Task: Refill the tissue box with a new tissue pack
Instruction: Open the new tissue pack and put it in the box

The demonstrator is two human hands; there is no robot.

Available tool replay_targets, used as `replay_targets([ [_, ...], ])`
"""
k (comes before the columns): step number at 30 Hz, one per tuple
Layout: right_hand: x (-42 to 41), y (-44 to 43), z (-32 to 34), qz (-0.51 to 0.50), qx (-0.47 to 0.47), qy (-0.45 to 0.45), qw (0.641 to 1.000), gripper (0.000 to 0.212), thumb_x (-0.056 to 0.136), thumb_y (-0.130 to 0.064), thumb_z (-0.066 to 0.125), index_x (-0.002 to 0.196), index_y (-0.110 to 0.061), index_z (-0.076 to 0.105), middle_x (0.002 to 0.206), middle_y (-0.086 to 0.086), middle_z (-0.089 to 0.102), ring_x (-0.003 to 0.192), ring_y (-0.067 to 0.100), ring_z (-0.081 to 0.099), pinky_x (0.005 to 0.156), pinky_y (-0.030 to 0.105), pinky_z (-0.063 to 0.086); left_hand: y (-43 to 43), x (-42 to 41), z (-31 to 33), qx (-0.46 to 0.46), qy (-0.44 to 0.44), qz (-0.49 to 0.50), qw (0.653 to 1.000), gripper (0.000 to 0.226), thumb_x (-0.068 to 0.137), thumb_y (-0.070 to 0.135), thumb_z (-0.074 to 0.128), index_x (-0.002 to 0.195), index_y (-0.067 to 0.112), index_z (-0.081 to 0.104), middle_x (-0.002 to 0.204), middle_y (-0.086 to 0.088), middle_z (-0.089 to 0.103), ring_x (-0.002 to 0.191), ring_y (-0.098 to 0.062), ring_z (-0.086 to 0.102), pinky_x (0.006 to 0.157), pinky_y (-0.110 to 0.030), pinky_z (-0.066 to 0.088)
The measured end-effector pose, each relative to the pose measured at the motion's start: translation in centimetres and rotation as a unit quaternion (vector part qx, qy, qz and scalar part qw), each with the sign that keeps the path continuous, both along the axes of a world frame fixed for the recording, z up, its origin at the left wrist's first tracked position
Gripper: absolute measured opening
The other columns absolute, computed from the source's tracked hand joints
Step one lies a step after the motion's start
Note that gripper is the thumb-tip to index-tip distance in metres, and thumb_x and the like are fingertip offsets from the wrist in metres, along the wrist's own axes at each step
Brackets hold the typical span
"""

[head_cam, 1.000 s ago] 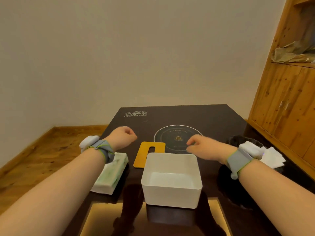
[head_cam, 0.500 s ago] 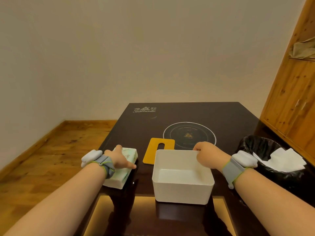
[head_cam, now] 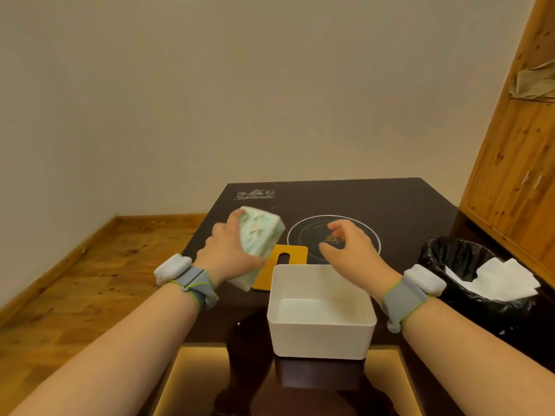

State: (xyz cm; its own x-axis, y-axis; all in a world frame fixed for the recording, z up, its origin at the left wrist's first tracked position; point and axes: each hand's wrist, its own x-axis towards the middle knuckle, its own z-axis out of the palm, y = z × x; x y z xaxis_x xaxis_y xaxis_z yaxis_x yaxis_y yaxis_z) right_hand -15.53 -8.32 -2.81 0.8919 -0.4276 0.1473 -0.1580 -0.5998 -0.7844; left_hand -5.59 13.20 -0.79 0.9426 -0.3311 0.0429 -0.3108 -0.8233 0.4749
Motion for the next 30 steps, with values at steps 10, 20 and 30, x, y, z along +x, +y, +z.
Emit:
replay_targets([
  [10,-1.2,1.7,2.5,0.199,0.563,-0.078,0.798,0.068,0.08,-0.044,0.066,0.139,-0.017,0.047,0.132,0.012,0.064,0.121,0.029,0.062,0.105,0.049,0.046,-7.3,-6.7,4.3,-0.307,0.125,-0.087,0.939,0.073,0.053,0.049,0.078,0.108,0.034,0.033,0.124,-0.008,0.047,0.106,-0.024,0.059,0.083,-0.043,0.058],
  [20,-2.3,-0.7,1.2,0.195,0.637,-0.061,0.744,0.045,0.087,-0.048,0.062,0.12,-0.02,0.07,0.125,0.01,0.069,0.109,0.028,0.068,0.095,0.044,0.054,-7.7,-7.6,3.9,-0.441,0.309,-0.074,0.839,0.018,0.097,0.033,0.041,0.107,0.035,0.057,0.105,0.003,0.061,0.083,-0.023,0.057,0.064,-0.031,0.048],
  [30,-2.4,-1.1,-0.2,0.174,0.63,-0.051,0.755,0.044,0.084,-0.047,0.064,0.118,-0.019,0.072,0.128,0.012,0.067,0.114,0.029,0.065,0.106,0.048,0.045,-7.2,-6.0,1.1,-0.282,0.055,-0.103,0.952,0.026,0.067,0.045,0.067,0.067,0.019,0.067,0.048,0.007,0.046,0.043,-0.01,0.038,0.046,-0.02,0.033],
])
